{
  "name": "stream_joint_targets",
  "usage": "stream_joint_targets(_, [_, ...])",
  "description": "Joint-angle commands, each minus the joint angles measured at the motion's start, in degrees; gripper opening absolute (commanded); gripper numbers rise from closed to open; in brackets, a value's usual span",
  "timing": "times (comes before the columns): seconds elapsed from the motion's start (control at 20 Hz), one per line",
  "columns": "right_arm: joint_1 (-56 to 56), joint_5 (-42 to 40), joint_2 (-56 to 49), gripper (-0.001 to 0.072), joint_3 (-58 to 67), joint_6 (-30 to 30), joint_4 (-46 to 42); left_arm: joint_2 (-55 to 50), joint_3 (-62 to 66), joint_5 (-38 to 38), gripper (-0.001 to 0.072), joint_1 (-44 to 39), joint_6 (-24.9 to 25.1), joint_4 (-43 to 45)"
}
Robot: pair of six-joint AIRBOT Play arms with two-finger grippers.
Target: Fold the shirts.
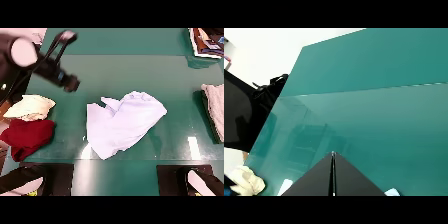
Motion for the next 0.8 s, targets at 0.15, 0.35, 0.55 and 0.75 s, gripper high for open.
stream_joint_targets(0.15, [0.0, -0.8, 0.0, 0.0015, 0.0, 0.0, 0.0, 10.2, -37.9, 12.0, 0.0599, 7.8, 0.3, -25.1])
stream_joint_targets(0.35, [0.0, -0.7, 0.0, 0.0015, 0.0, 0.0, 0.1, 10.2, -49.0, 19.6, 0.063, 7.8, 3.0, -35.9])
stream_joint_targets(0.55, [0.1, -0.7, 0.0, 0.0015, 0.0, 0.0, 0.1, 10.2, -51.7, 23.2, 0.062, 3.3, 5.5, -39.1])
stream_joint_targets(0.75, [0.1, -0.2, 0.0, 0.0015, 0.0, 0.0, 0.2, 10.0, -51.7, 29.0, 0.062, -3.6, 3.0, -38.8])
